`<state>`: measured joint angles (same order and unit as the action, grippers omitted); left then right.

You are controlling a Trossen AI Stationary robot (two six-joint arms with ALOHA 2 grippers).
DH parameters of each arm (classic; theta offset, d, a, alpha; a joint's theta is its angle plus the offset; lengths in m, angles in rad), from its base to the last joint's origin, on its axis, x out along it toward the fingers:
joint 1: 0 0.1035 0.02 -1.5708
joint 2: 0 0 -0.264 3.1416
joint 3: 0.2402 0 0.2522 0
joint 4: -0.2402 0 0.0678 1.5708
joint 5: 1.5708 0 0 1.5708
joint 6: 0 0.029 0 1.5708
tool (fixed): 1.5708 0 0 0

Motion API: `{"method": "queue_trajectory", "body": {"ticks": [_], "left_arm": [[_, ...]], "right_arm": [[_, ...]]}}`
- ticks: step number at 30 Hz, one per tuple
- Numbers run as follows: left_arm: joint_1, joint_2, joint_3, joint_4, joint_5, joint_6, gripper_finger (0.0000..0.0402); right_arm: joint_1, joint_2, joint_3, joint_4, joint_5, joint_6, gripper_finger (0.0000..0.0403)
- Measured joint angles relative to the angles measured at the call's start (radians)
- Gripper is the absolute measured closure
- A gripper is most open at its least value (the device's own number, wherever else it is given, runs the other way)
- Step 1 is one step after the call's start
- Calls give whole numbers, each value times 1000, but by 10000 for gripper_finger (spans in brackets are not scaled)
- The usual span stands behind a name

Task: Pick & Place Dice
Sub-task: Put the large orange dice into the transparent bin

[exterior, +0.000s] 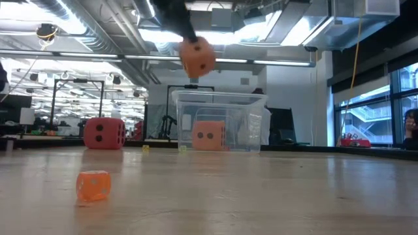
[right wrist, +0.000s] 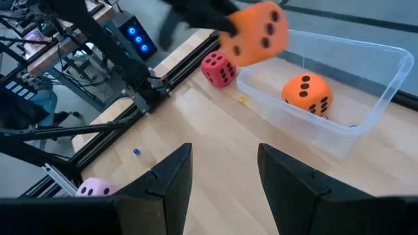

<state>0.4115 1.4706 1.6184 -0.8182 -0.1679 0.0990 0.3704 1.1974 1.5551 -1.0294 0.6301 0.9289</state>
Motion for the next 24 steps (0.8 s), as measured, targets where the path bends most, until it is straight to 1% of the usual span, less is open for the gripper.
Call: {"method": "queue_trajectory", "body": {"ticks": [3, 6, 10, 17, 19, 24], "left_arm": [[71, 43, 0, 0, 80, 6, 359], [99, 85, 0, 0, 118, 27, 359], [100, 129, 0, 13, 122, 58, 360], [94, 194, 0, 33, 131, 165, 361], [100, 212, 0, 17, 129, 186, 362], [103, 235, 0, -49, 82, 234, 362]], "right_arm": [[42, 9, 0, 1, 62, 16, 230], [61, 26, 0, 1, 119, 30, 230], [64, 58, 0, 3, 141, 34, 230], [58, 127, 0, 5, 152, 86, 230], [58, 144, 0, 5, 163, 102, 230], [58, 160, 0, 16, 170, 126, 230]]}}
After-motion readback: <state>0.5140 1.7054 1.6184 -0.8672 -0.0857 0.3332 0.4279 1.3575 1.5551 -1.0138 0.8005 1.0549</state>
